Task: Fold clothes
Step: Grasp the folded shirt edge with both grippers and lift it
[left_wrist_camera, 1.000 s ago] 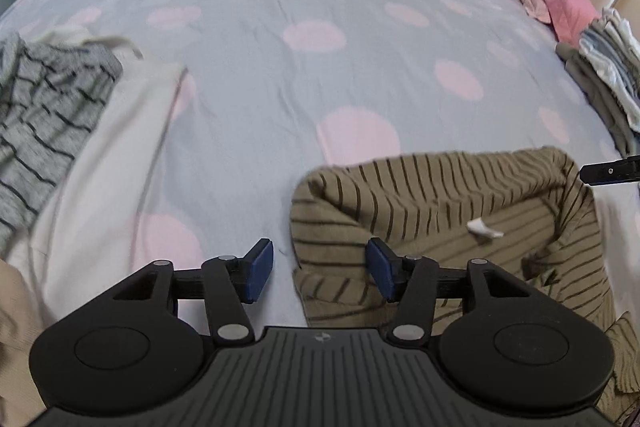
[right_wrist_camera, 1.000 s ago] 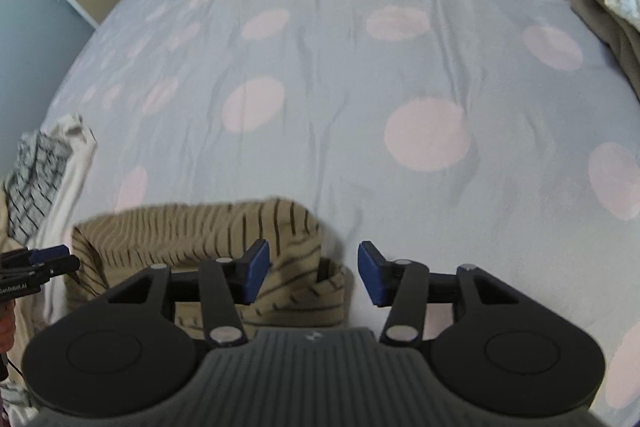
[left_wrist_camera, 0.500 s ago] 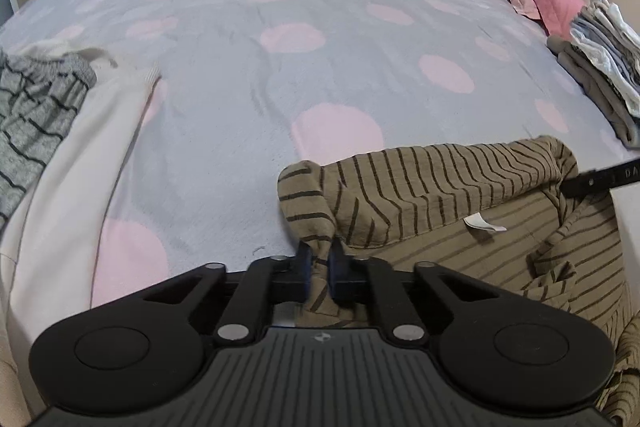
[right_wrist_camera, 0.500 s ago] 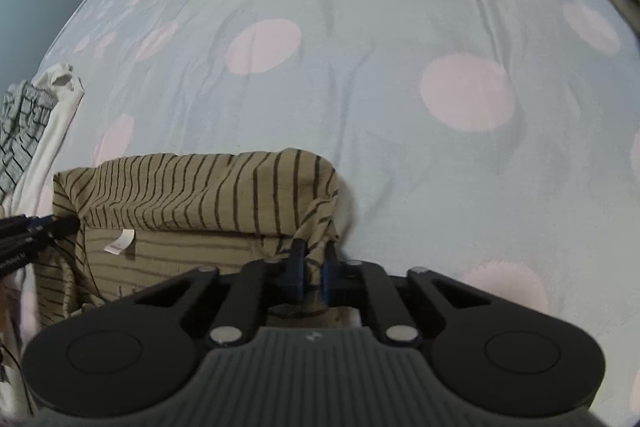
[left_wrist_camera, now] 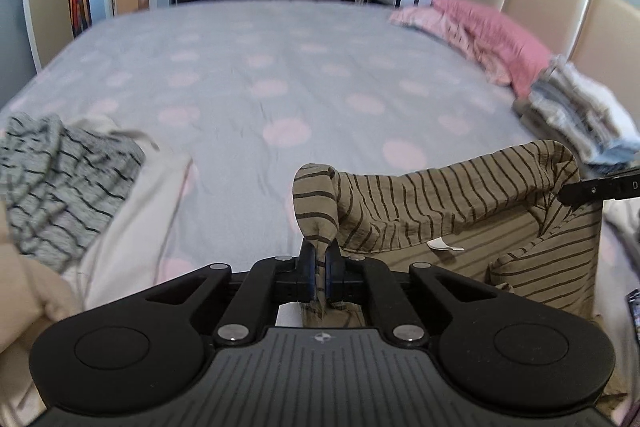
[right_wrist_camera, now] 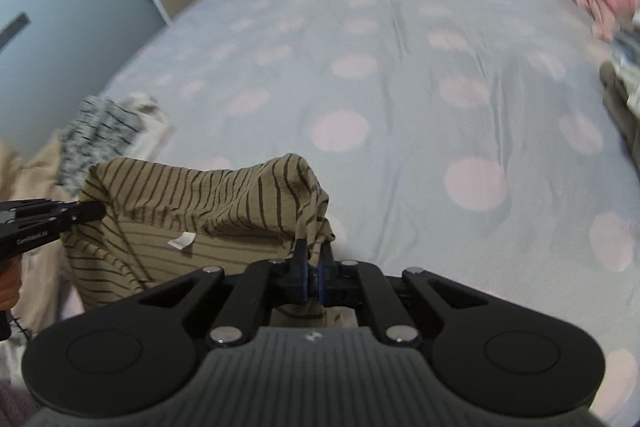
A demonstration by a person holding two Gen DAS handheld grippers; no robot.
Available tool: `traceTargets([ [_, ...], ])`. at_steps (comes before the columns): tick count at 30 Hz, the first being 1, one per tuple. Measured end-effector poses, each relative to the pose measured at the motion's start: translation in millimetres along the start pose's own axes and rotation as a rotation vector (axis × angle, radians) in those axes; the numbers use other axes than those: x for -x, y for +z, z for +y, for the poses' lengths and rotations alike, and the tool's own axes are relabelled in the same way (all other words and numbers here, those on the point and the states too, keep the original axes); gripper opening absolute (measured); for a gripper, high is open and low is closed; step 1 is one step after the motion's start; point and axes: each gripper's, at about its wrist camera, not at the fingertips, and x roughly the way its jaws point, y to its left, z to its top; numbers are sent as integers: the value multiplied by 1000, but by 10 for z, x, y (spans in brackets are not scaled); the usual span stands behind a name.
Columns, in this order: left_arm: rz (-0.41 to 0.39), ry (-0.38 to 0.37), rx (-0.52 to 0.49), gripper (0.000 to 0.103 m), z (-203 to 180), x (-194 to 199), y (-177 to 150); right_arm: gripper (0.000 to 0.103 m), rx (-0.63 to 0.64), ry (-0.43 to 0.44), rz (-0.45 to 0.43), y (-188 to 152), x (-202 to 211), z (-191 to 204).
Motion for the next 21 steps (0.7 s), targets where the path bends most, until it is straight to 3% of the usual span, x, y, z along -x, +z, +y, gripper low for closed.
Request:
traceTargets([
  [5,-82,-19,-25,3,-114,566,-160,5,65,42,-97,-255,540,91],
  [12,-129,-65,-91,2,-355,1225,-624,5,140,88,-148,-851,1071,104],
  [17,-74,-94,-161,2,-493,1438,-1097,5,221,128,-122,-1388,1334,127],
  [21,2,-88,-251,2,-611,1385,-1449,5,300,130,-58,-1769,1290,167],
])
